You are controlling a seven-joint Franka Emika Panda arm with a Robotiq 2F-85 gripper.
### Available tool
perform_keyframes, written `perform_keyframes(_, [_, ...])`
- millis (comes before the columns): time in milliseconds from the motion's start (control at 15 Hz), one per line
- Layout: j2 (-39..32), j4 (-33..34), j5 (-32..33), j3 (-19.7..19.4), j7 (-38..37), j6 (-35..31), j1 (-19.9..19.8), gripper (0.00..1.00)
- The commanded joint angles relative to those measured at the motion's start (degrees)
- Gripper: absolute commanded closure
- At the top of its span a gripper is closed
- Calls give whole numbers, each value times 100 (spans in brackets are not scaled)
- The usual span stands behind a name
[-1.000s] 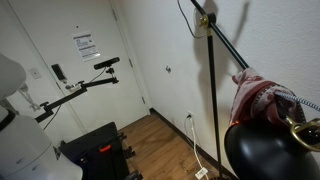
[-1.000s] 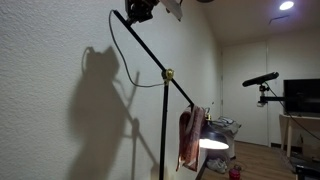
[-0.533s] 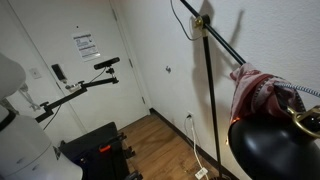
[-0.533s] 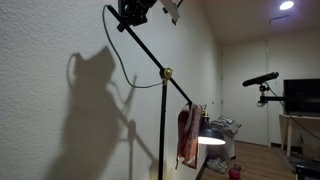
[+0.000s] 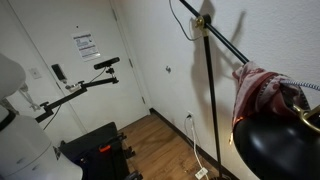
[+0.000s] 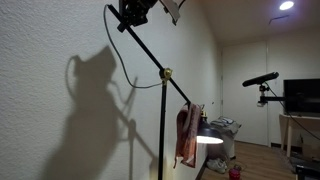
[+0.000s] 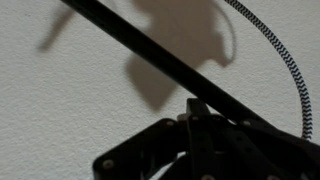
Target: Move the lamp upwards
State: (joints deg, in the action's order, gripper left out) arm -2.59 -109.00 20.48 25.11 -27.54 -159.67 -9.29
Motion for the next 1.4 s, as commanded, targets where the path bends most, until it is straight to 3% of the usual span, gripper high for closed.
perform_keyframes(0, [-33, 36, -250, 23, 256, 371, -11, 100])
perform_keyframes(400, [-212, 282, -49, -49, 60, 1013, 4, 100])
perform_keyframes(800, [157, 350, -26, -101, -3, 989, -21, 100])
perform_keyframes(867, [274, 339, -168, -790, 116, 930, 642, 100])
perform_keyframes(1133, [686, 236, -73, -1217, 41, 885, 1072, 100])
perform_keyframes(1200, [744, 223, -7, -1013, -4, 832, 881, 100])
perform_keyframes(1267, [794, 205, -31, -1265, 26, 832, 1144, 100])
perform_keyframes(1333, [810, 190, -8, -1256, 25, 823, 1152, 100])
